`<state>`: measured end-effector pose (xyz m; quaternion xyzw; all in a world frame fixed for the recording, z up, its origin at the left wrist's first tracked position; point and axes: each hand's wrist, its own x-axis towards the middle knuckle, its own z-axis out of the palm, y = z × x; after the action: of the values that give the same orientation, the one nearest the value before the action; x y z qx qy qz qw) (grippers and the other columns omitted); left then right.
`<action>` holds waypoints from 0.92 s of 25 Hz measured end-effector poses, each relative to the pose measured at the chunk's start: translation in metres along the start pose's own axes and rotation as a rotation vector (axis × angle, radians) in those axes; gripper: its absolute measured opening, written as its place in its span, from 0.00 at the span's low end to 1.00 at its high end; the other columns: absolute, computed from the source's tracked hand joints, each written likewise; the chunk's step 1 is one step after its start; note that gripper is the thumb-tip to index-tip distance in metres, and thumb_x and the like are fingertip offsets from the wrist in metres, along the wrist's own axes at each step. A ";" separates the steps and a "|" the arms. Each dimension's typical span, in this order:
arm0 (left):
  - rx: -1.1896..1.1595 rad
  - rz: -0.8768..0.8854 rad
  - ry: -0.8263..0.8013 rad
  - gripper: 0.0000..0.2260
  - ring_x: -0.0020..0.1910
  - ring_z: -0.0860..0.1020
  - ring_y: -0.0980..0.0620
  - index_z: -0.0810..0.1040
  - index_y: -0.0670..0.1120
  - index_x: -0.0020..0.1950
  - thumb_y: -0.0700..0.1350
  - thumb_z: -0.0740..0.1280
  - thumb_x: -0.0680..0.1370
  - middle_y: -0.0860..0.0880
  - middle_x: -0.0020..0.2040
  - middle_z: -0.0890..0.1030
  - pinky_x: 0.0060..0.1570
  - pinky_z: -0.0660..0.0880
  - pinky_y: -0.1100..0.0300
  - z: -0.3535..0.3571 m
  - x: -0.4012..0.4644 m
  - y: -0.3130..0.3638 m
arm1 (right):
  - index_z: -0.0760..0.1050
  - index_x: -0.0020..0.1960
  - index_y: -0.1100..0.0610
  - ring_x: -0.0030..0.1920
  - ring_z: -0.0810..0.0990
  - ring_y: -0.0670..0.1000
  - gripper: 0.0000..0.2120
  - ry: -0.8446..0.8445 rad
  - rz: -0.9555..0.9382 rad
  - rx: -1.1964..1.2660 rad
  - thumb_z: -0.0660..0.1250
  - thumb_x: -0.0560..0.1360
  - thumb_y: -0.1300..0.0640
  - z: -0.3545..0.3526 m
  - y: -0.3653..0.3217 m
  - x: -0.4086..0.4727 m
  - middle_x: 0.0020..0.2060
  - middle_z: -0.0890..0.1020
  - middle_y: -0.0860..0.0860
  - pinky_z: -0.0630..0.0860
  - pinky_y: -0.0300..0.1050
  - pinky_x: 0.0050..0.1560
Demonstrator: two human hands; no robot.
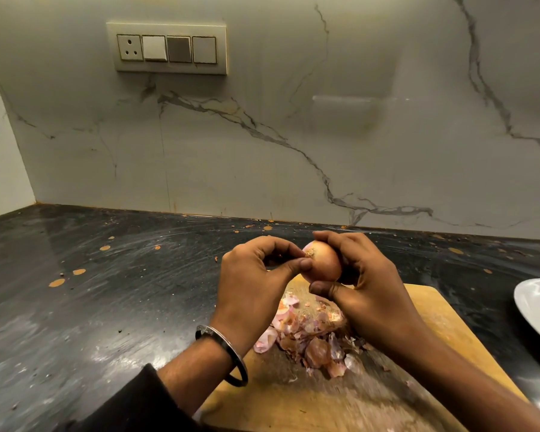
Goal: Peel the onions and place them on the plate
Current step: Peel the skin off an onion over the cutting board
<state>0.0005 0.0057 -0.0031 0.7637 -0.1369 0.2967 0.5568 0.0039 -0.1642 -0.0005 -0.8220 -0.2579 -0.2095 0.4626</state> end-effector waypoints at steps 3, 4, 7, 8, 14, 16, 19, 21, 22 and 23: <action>0.017 -0.016 -0.001 0.04 0.40 0.82 0.59 0.84 0.51 0.43 0.42 0.76 0.72 0.56 0.39 0.84 0.43 0.82 0.58 0.001 -0.001 0.000 | 0.73 0.69 0.52 0.59 0.77 0.43 0.32 -0.003 0.006 0.007 0.78 0.68 0.64 0.002 0.001 -0.001 0.59 0.75 0.44 0.79 0.36 0.53; 0.019 -0.019 -0.008 0.04 0.41 0.82 0.59 0.84 0.51 0.43 0.42 0.75 0.72 0.56 0.39 0.83 0.43 0.82 0.58 0.001 -0.001 0.000 | 0.73 0.69 0.52 0.58 0.77 0.43 0.32 -0.004 0.007 0.005 0.78 0.68 0.64 0.002 0.002 -0.001 0.59 0.75 0.44 0.79 0.36 0.53; 0.019 -0.022 -0.047 0.03 0.43 0.81 0.58 0.83 0.48 0.44 0.40 0.73 0.75 0.55 0.41 0.82 0.42 0.82 0.57 0.003 -0.002 -0.003 | 0.73 0.69 0.52 0.58 0.77 0.43 0.32 -0.011 0.021 0.008 0.78 0.68 0.64 0.003 0.004 -0.001 0.58 0.75 0.44 0.79 0.36 0.53; 0.038 -0.012 -0.059 0.03 0.43 0.80 0.58 0.82 0.47 0.44 0.40 0.72 0.75 0.55 0.41 0.82 0.42 0.81 0.58 0.004 -0.002 -0.003 | 0.73 0.69 0.52 0.58 0.77 0.43 0.32 -0.015 0.031 0.017 0.78 0.68 0.64 0.004 0.004 -0.001 0.58 0.76 0.44 0.79 0.37 0.53; 0.154 0.071 -0.086 0.05 0.41 0.75 0.61 0.78 0.48 0.44 0.39 0.68 0.78 0.57 0.40 0.77 0.39 0.70 0.70 0.007 -0.001 -0.002 | 0.73 0.67 0.48 0.58 0.80 0.46 0.28 -0.031 0.142 0.154 0.76 0.70 0.65 0.010 0.007 -0.002 0.58 0.77 0.45 0.81 0.44 0.57; 0.182 0.099 -0.096 0.06 0.40 0.73 0.61 0.76 0.49 0.44 0.39 0.67 0.79 0.57 0.40 0.75 0.39 0.68 0.71 0.008 -0.001 -0.002 | 0.74 0.65 0.47 0.56 0.81 0.48 0.26 -0.031 0.183 0.205 0.76 0.70 0.62 0.010 0.008 -0.002 0.58 0.79 0.47 0.82 0.46 0.55; 0.185 0.119 -0.069 0.08 0.40 0.72 0.60 0.74 0.49 0.44 0.38 0.65 0.80 0.57 0.40 0.74 0.39 0.68 0.70 0.010 -0.001 -0.003 | 0.77 0.63 0.46 0.48 0.85 0.53 0.25 -0.049 0.281 0.366 0.75 0.67 0.53 0.009 0.008 -0.003 0.55 0.82 0.51 0.83 0.45 0.48; 0.146 0.107 -0.060 0.07 0.40 0.73 0.59 0.74 0.48 0.44 0.38 0.65 0.80 0.56 0.40 0.75 0.39 0.69 0.69 0.011 0.000 -0.003 | 0.78 0.63 0.49 0.46 0.86 0.55 0.24 -0.069 0.340 0.471 0.75 0.67 0.53 0.010 0.010 -0.002 0.54 0.82 0.54 0.82 0.43 0.44; 0.113 0.099 -0.055 0.07 0.41 0.73 0.59 0.75 0.48 0.45 0.38 0.65 0.80 0.55 0.41 0.76 0.39 0.70 0.69 0.011 0.000 -0.003 | 0.78 0.63 0.51 0.46 0.87 0.56 0.24 -0.078 0.365 0.531 0.75 0.68 0.54 0.010 0.011 -0.002 0.55 0.82 0.56 0.82 0.42 0.44; 0.074 0.092 -0.051 0.06 0.41 0.74 0.60 0.76 0.48 0.45 0.38 0.65 0.79 0.55 0.41 0.77 0.39 0.71 0.70 0.010 0.000 -0.003 | 0.78 0.63 0.52 0.46 0.87 0.57 0.23 -0.088 0.386 0.590 0.75 0.69 0.55 0.011 0.011 -0.002 0.56 0.82 0.57 0.81 0.41 0.43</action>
<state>0.0052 -0.0026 -0.0077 0.7840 -0.1748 0.3073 0.5102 0.0105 -0.1601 -0.0137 -0.6948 -0.1670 0.0007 0.6995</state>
